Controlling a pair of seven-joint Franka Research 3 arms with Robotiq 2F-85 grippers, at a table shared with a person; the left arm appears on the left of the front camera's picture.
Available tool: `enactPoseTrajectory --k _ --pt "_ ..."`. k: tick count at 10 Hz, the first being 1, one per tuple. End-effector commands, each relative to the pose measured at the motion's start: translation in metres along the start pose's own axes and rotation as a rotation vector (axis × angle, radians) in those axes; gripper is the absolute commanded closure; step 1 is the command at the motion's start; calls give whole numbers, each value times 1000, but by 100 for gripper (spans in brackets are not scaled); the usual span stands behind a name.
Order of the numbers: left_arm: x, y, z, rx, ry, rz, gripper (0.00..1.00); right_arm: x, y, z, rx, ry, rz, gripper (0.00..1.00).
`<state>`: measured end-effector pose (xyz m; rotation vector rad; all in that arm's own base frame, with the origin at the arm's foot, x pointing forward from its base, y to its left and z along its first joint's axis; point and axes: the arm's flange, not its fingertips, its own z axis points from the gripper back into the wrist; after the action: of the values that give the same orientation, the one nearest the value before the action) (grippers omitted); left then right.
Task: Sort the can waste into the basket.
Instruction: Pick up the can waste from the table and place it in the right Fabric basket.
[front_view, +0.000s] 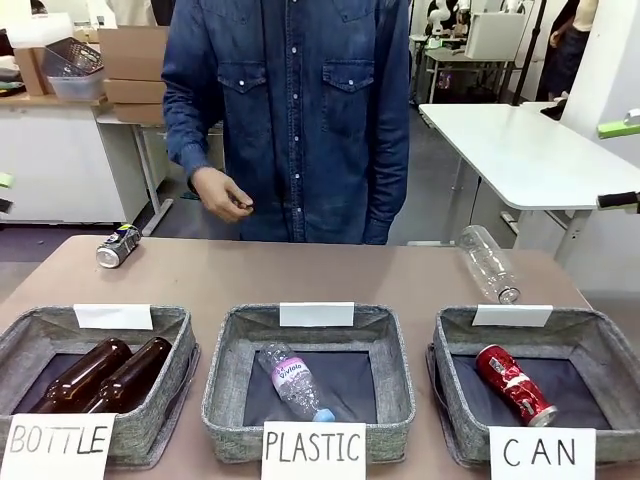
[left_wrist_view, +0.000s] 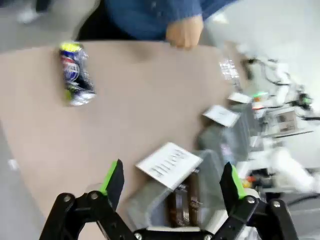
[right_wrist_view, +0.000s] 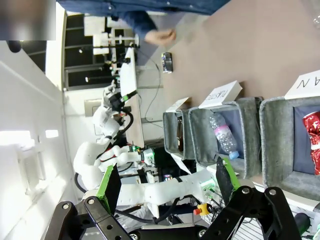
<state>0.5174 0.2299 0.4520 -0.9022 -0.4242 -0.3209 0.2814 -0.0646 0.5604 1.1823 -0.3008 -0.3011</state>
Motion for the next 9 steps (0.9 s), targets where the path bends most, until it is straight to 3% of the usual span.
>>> enactPoseTrajectory --k 1,4,6,9 --pt "16 -1 -51 290 115 -25 0 2 0 1 -2 6 26 0" --pt "45 7 -141 548 180 -183 0 2 0 1 -2 6 26 0" --pt "51 7 -195 640 190 -255 0 2 0 1 -2 6 26 0" --pt "60 27 -252 664 313 -223 0 2 0 1 -2 6 26 0"
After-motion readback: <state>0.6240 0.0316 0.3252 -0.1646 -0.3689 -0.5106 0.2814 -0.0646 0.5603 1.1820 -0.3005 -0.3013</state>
